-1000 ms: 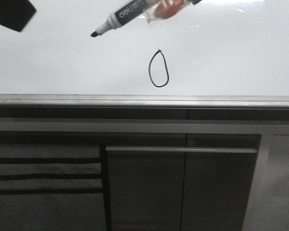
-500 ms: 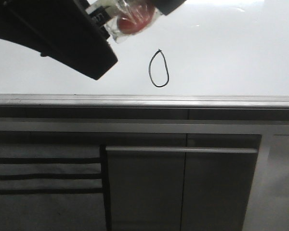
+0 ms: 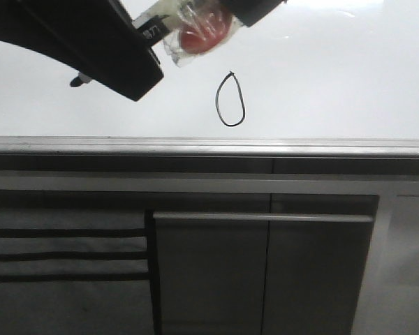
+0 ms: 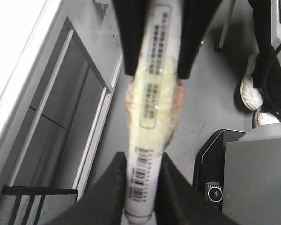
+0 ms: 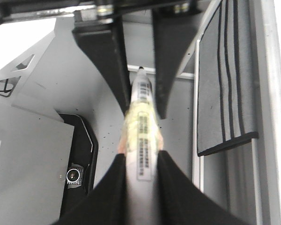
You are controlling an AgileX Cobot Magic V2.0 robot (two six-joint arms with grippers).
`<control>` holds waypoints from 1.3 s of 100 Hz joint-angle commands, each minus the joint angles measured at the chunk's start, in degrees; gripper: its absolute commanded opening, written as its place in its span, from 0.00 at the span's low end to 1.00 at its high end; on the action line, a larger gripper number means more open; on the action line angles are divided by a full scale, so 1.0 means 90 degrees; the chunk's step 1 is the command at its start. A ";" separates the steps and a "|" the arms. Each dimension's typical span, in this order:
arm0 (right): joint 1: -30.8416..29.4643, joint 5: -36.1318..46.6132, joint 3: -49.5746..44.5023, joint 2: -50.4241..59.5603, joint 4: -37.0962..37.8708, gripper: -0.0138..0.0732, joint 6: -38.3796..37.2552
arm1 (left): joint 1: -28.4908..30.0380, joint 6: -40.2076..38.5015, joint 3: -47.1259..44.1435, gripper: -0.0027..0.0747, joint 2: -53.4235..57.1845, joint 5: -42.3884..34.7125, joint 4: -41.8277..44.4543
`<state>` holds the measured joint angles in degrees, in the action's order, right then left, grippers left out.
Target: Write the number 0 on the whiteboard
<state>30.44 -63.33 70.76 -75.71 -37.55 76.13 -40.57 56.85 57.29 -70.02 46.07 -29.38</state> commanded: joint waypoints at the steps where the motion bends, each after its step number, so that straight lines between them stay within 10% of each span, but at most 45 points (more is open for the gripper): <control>1: 0.0007 0.0046 0.0153 0.0187 -0.0347 0.29 0.0023 | -0.0049 0.0000 0.0217 0.09 0.0134 -0.0258 -0.0186; 17: -0.0007 -0.0003 0.0181 0.0216 -0.0196 0.55 -0.0091 | -0.0049 -0.0033 0.0217 0.01 0.0134 -0.0294 -0.0186; 38: -0.0657 -0.0284 0.0446 0.0654 0.0622 0.56 -0.1430 | 0.0413 -0.0614 0.0217 0.01 0.0134 -0.1233 0.0090; 66: -0.2198 -0.0009 -0.0321 0.1642 0.0686 0.56 -0.3387 | 0.1527 -0.1530 -0.0808 0.01 0.0010 -0.5303 -0.0903; 90: -0.2354 0.1168 -0.1334 0.2276 0.0686 0.56 -0.3390 | 0.1557 -0.1614 -0.1094 0.01 -0.0981 -0.7463 -0.1492; 130: -0.2354 0.1168 -0.1348 0.2276 0.0686 0.56 -0.3390 | 0.1557 -0.1629 -0.0194 0.01 -0.2087 -0.7084 -0.1852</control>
<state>9.67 -55.83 57.36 -56.10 -29.76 45.70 -26.65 42.89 51.77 -89.59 -16.84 -45.39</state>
